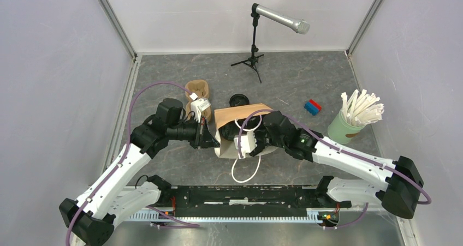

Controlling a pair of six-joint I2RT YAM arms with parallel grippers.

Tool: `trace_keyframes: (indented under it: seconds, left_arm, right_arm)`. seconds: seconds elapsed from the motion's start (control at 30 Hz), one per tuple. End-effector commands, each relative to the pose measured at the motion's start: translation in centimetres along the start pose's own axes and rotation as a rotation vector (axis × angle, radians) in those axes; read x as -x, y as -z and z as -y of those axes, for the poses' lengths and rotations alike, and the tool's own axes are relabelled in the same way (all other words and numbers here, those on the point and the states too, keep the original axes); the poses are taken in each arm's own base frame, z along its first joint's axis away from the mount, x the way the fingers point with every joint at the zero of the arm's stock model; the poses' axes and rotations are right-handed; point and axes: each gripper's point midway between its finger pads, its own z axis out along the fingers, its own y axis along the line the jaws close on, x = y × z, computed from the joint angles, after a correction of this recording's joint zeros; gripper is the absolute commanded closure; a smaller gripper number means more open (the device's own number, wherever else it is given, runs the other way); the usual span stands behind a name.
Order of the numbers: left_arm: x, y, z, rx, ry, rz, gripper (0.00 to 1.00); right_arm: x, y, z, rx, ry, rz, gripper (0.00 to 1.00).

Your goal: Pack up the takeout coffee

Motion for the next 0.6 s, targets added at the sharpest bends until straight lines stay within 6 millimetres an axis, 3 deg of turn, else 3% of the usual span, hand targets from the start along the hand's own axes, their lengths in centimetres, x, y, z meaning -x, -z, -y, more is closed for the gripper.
trace_keyframes:
  seconds: [0.0, 0.33, 0.57]
  left_arm:
    - [0.4, 0.2, 0.6, -0.034, -0.047, 0.015, 0.98]
    - [0.4, 0.1, 0.6, -0.033, -0.046, 0.013, 0.98]
    - [0.4, 0.2, 0.6, -0.025, -0.042, 0.013, 0.98]
  right_arm:
    - [0.4, -0.3, 1.0, -0.035, 0.021, 0.041, 0.41]
    - [-0.6, -0.6, -0.6, -0.008, -0.005, 0.037, 0.41]
    - [-0.7, -0.1, 1.3, -0.08, -0.01, 0.029, 0.42]
